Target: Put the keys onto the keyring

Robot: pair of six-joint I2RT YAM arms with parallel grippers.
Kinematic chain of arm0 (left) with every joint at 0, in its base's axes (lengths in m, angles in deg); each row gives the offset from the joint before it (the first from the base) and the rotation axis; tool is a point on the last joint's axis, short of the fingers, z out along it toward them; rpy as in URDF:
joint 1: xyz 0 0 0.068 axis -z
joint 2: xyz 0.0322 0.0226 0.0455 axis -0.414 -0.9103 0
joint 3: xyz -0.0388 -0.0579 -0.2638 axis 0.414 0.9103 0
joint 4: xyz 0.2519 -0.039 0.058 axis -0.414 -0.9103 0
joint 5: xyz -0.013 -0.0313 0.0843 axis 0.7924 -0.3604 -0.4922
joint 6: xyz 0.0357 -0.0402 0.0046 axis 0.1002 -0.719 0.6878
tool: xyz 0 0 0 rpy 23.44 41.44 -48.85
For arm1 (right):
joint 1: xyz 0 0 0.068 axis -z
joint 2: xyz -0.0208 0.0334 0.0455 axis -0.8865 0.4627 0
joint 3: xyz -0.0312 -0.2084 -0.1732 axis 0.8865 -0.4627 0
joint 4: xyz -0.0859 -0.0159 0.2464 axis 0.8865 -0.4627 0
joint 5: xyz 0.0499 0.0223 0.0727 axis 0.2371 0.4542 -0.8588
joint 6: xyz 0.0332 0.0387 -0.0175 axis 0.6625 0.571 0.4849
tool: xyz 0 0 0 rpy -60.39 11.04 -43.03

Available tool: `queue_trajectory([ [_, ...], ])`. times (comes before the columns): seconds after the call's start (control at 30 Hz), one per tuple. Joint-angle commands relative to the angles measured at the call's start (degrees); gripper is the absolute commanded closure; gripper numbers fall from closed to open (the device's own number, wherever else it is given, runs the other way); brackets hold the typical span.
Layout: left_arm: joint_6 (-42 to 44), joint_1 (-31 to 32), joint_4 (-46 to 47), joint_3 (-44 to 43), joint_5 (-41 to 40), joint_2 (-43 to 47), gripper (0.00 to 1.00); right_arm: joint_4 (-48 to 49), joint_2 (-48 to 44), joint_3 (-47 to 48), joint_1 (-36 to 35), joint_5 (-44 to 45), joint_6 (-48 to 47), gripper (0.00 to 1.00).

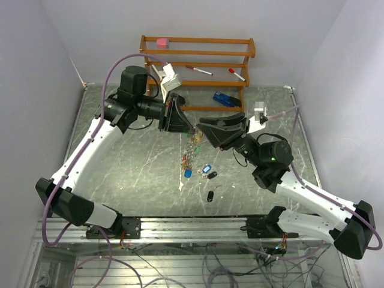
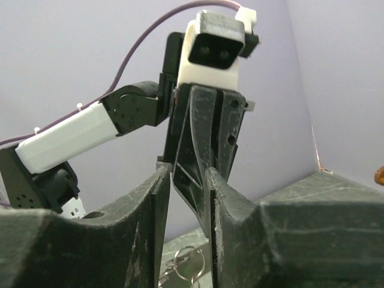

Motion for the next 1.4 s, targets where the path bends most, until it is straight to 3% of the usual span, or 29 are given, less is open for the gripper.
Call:
queue_trajectory([
  [0.0, 8.62, 0.64, -9.95, -3.52, -1.6, -0.17, 0.93, -3.64, -1.37, 1.87, -0.28, -1.09, -0.93, 0.73],
  [0.23, 20.77, 0.95, -26.88, -8.38, -6.52, -1.31, 0.93, -11.44, -3.8, 0.62, -0.28, -2.92, -1.09, 0.8],
  [0.73, 21.44, 1.47, -29.45, -9.26, -5.12, -0.68, 0.93, 10.88, 3.92, -8.26, -0.35, -5.37, 8.05, 0.91],
  [1.37, 21.3, 1.48, -28.81, -11.92, -5.46, -1.92, 0.93, 10.92, 3.89, -8.37, -0.45, -6.36, 9.12, 0.95],
])
